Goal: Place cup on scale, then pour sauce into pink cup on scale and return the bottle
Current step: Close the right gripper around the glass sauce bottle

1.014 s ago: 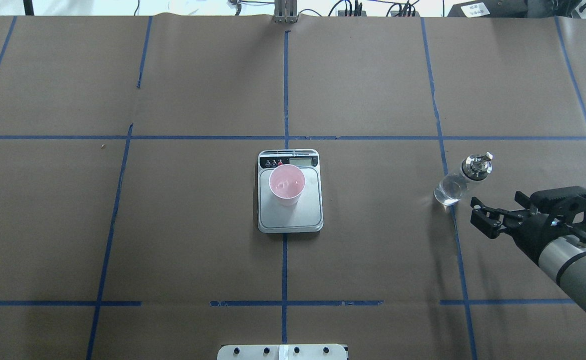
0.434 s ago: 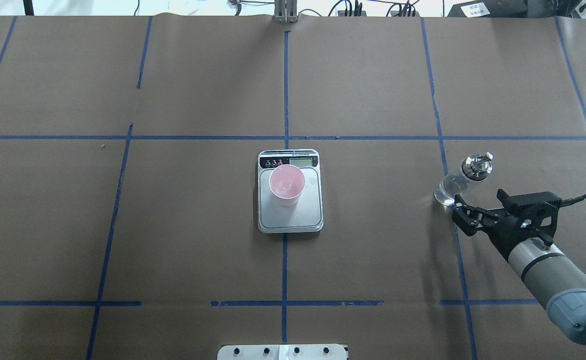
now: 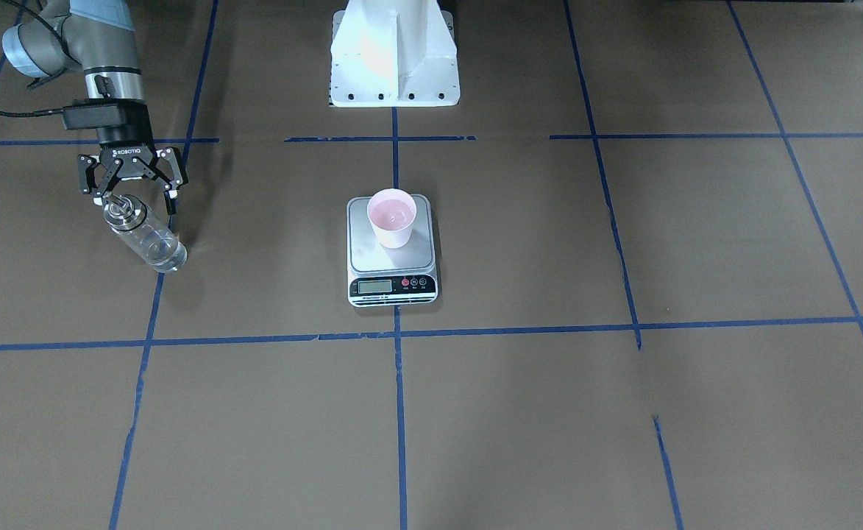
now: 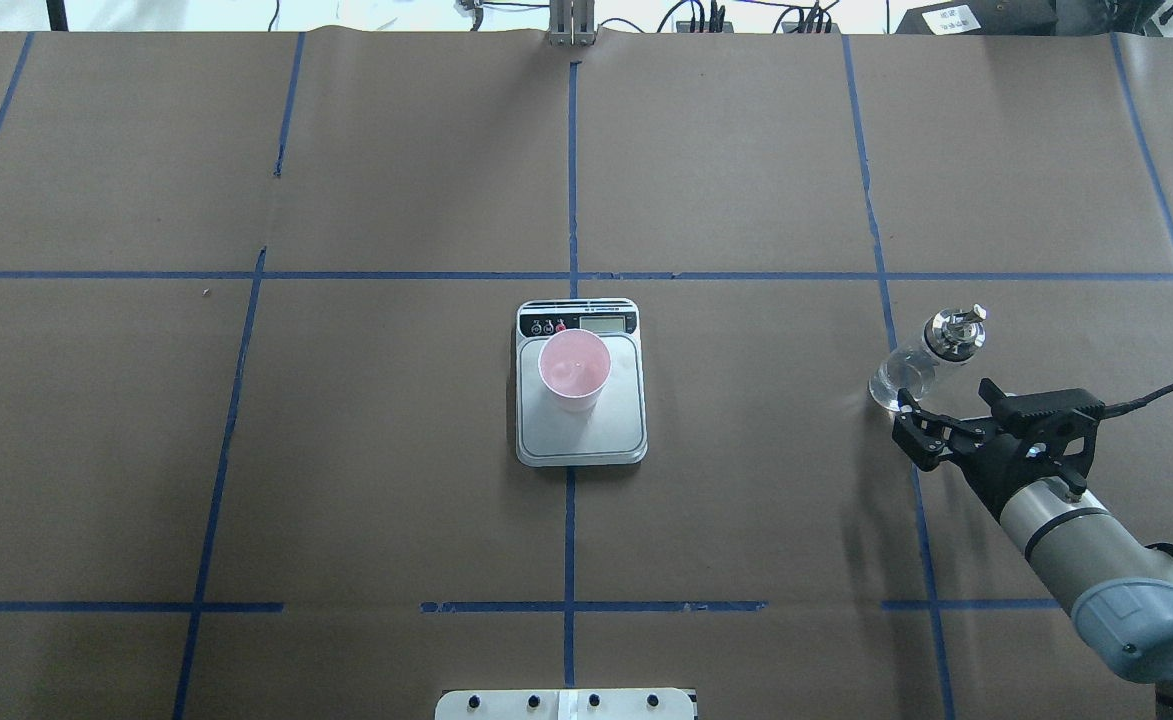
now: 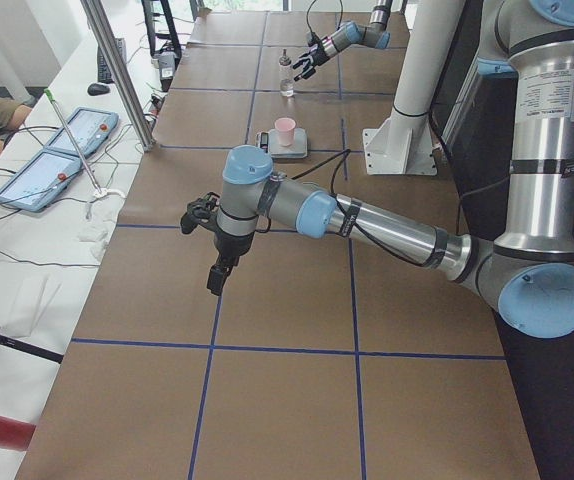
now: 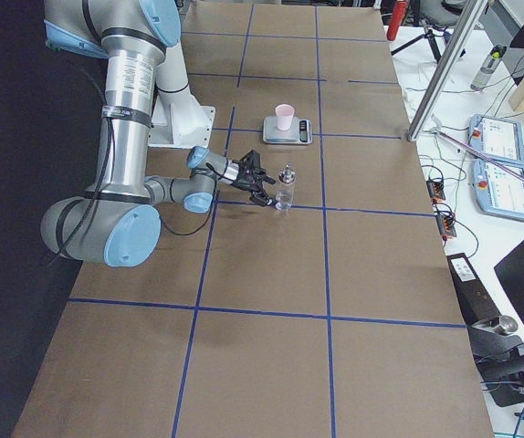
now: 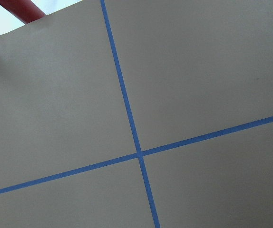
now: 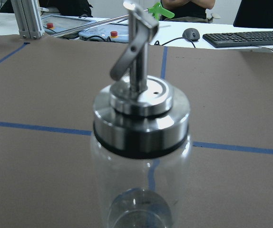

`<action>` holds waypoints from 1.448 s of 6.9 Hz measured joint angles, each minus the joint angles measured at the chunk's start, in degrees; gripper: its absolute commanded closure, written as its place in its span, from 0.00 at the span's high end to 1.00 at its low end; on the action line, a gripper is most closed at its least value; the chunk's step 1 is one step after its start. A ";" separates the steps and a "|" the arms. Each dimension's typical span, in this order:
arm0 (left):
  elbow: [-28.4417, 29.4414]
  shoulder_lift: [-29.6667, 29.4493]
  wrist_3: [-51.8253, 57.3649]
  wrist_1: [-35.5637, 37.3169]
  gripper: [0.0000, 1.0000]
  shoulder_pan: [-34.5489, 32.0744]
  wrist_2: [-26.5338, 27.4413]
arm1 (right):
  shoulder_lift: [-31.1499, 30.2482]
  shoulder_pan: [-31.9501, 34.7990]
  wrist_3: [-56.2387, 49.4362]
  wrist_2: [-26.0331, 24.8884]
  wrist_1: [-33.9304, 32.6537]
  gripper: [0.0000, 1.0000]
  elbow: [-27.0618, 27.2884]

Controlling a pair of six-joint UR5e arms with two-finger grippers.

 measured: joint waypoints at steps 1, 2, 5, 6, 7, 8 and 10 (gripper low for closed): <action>0.44 0.13 0.02 -0.33 1.00 0.00 0.02 | 0.83 -0.03 -0.26 -0.08 0.31 1.00 -0.75; 0.67 0.18 0.00 -0.44 1.00 0.00 0.02 | 1.26 -0.05 -0.36 -0.12 0.40 1.00 -1.25; 0.70 0.00 0.00 -0.43 1.00 0.04 0.02 | 1.49 -0.04 -0.86 -0.19 0.46 1.00 -1.65; 0.61 -0.17 -0.06 -0.41 1.00 0.04 0.03 | 1.79 0.17 -1.56 -0.21 0.48 1.00 -1.84; 0.59 -0.36 -0.07 -0.38 1.00 0.05 0.03 | 2.74 0.59 -2.14 -0.22 0.46 1.00 -2.42; 0.52 -0.52 -0.07 -0.34 1.00 0.05 0.03 | 4.32 1.17 -2.62 -0.21 0.47 1.00 -3.68; 0.49 -0.73 -0.16 -0.24 1.00 0.04 0.03 | 6.43 2.60 -3.80 0.04 0.58 1.00 -5.56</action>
